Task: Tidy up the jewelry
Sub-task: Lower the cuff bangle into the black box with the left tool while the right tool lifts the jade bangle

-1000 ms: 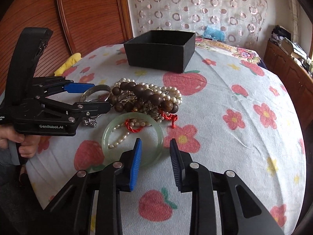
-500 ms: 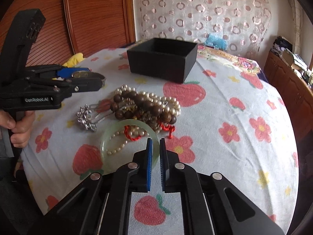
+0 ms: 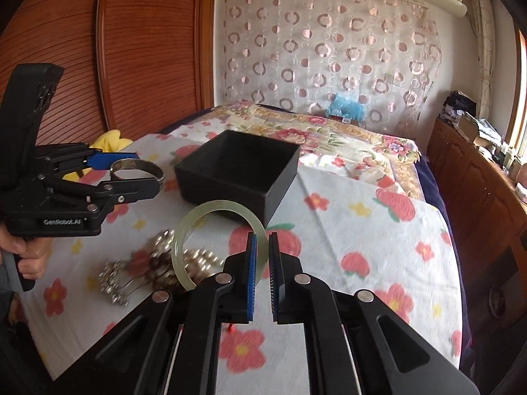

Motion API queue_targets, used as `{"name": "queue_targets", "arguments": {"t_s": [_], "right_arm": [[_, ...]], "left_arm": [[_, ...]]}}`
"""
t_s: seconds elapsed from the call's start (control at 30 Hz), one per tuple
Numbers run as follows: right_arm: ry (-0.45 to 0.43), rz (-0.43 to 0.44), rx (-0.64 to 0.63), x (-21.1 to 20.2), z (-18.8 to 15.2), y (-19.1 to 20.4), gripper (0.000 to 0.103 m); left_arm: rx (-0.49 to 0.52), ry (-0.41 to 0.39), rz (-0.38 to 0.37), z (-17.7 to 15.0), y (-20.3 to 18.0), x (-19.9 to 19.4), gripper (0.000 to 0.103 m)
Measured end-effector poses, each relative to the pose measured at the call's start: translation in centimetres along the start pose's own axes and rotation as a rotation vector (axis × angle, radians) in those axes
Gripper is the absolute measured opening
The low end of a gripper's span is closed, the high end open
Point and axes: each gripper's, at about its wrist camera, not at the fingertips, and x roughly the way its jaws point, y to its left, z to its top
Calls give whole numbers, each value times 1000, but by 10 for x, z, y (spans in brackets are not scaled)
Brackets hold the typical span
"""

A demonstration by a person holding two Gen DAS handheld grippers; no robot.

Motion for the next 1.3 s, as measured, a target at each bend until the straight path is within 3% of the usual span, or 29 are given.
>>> {"name": "queue_targets", "arguments": {"t_s": [0.43, 0.7, 0.9, 1.3], "right_arm": [[-37, -63, 52, 31, 42, -41, 8], [-47, -86, 26, 44, 59, -47, 8], [-32, -85, 29, 56, 64, -50, 8], [-11, -26, 16, 96, 73, -22, 9]], "left_arm": [[-5, -13, 36, 54, 12, 44, 58], [-29, 30, 27, 60, 14, 81, 58], [-59, 11, 23, 60, 21, 73, 60], [-64, -6, 35, 18, 44, 30, 61]]}}
